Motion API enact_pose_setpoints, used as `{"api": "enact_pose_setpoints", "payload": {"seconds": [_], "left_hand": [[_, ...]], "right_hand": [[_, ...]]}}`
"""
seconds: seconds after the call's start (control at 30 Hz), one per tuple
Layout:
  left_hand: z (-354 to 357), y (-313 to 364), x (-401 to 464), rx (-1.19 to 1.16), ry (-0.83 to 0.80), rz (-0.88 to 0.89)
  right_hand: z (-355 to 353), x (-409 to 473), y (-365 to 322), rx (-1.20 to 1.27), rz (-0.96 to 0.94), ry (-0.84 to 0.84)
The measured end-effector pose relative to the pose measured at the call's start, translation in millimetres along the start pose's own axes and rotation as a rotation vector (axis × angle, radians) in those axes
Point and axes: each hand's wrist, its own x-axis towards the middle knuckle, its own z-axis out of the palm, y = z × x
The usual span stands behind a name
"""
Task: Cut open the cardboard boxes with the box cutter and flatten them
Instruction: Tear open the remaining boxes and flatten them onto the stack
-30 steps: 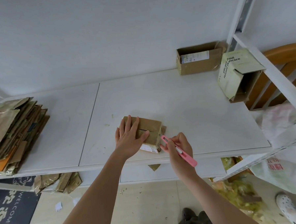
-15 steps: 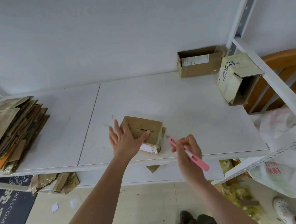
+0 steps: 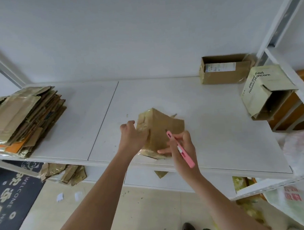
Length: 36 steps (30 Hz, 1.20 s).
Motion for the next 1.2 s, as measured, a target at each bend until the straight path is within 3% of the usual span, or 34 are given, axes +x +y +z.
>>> {"api": "enact_pose_setpoints", "payload": {"seconds": [0.07,0.13,0.23,0.3,0.47,0.67,0.8,1.2], "left_hand": [[6.1,4.6,-2.1,0.135,-0.088,-0.044],[15.0,10.1,-7.6,0.204,-0.162,-0.068],[29.2,18.7,-13.9,0.144,-0.249,-0.019],[37.6,25.6,-16.6,0.121,-0.277,0.061],[24.6,24.6,-2.1,0.387,-0.224,0.271],[6.5,-10.6,19.1,0.086,-0.296,0.227],[14.9,-18.7,17.8,0.117,-0.243,0.275],[19.6,-25.3,13.2,0.100,-0.211,0.326]], "right_hand": [[0.3,-2.4,2.2,0.020,-0.013,0.050],[-4.7,6.0,4.1,0.010,-0.030,0.212],[-19.2,28.1,7.6,-0.061,-0.045,0.396],[-29.8,42.9,7.9,-0.059,-0.020,0.432],[-35.2,50.0,11.2,-0.053,0.061,0.326],[-17.7,26.1,14.4,0.087,0.109,0.150],[-21.7,47.4,13.2,0.201,0.196,0.144],[-14.9,44.6,17.2,0.169,0.170,0.118]]}}
